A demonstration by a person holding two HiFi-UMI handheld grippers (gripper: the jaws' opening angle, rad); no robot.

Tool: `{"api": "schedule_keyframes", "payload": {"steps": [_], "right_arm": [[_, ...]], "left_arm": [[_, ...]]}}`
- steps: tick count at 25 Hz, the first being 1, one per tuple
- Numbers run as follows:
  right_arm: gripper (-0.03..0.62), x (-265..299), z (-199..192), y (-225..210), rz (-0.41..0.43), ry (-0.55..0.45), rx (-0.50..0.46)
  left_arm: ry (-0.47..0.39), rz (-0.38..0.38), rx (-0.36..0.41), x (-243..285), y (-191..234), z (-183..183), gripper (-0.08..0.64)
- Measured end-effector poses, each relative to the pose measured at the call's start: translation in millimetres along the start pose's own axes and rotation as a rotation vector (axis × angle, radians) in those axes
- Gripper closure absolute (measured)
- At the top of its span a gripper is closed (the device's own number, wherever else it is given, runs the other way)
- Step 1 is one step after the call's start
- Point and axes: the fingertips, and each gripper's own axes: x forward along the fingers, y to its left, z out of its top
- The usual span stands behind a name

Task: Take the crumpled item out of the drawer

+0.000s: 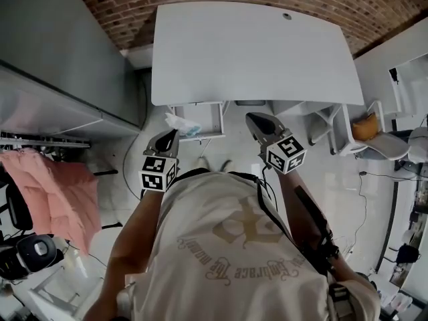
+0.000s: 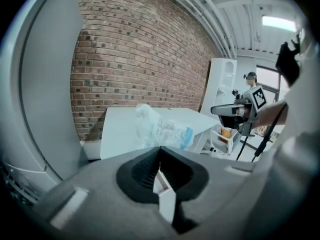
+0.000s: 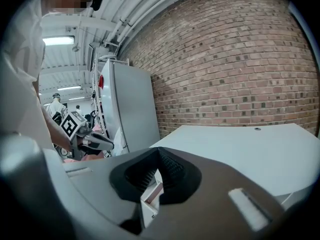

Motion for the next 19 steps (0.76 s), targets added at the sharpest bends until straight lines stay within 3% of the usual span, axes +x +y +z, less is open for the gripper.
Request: {"api": "schedule_keyframes", "payload": {"steps": [19], "right_arm": [[0.583, 1.2, 10.1, 1.4, -0.023, -0.008, -0.017]], "left_arm": [[-0.043, -0.05, -0.007, 14.9, -7.8, 14.6, 0.554]]}}
